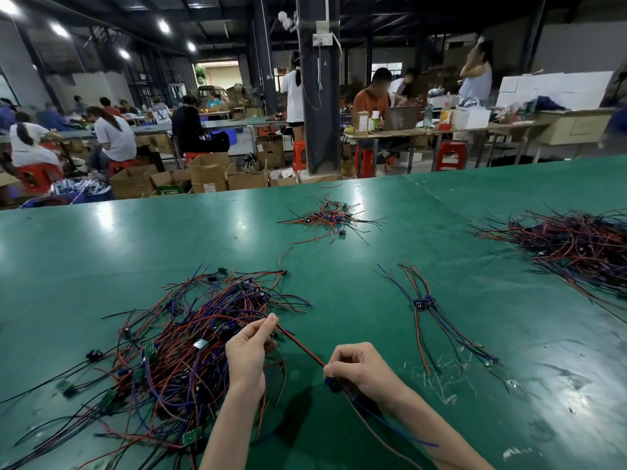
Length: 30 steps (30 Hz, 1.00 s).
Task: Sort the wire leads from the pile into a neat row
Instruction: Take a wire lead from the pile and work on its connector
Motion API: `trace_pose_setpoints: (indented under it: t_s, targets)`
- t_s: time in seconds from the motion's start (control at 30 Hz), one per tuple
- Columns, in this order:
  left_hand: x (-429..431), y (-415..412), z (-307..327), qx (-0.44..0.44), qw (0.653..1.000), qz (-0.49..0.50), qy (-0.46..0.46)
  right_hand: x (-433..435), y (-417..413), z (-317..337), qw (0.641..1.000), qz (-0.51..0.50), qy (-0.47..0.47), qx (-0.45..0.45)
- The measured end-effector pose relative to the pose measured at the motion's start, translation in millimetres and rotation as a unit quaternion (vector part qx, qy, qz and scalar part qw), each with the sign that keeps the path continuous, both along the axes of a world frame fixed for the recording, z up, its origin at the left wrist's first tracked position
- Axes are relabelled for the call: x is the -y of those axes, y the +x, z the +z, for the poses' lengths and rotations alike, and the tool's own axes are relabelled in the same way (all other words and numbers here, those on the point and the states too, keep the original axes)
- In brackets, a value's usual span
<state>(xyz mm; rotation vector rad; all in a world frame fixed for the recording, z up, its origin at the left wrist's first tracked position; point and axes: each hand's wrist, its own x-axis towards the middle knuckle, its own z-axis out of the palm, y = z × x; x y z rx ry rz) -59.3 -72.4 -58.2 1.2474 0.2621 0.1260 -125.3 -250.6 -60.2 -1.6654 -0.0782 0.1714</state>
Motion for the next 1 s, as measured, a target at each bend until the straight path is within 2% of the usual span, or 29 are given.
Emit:
trace_pose_setpoints:
  t_s: [0.17, 0.3, 0.43, 0.57, 0.67, 0.87, 1.0]
  targets:
    - [1.7, -0.4, 1.5, -0.016, 0.999, -0.012, -0.048, 2.3, -1.4, 2.0, 1.0, 0.017, 0.0, -0.006]
    - [4.4, -3.1, 2.4, -0.021, 0.995, -0.047, -0.086, 6.4, -1.4, 2.9, 1.0, -0.01, 0.012, 0.007]
    - [20.4, -12.4, 0.2, -0.039, 0.989, -0.145, 0.007, 9.6, 2.8, 0.6, 0.994, -0.1, 0.05, 0.017]
    - [39.4, -28.3, -3.2, -0.054, 0.948, -0.303, 0.079, 12.4, 7.0, -3.1, 0.982, -0.17, 0.074, 0.043]
    - [50.6, -40.3, -9.4, -0.043, 0.921, -0.369, 0.118, 15.5, 9.5, -4.9, 0.975, -0.198, 0.084, 0.048]
    - [62.5, -52.7, -11.1, -0.025, 0.916, -0.386, 0.106, 15.9, 12.6, -8.1, 0.969, -0.231, 0.068, 0.053]
    - [66.1, -53.7, -10.0, -0.04, 0.932, -0.351, 0.083, 16.6, 14.2, -7.4, 0.968, -0.232, 0.077, 0.056]
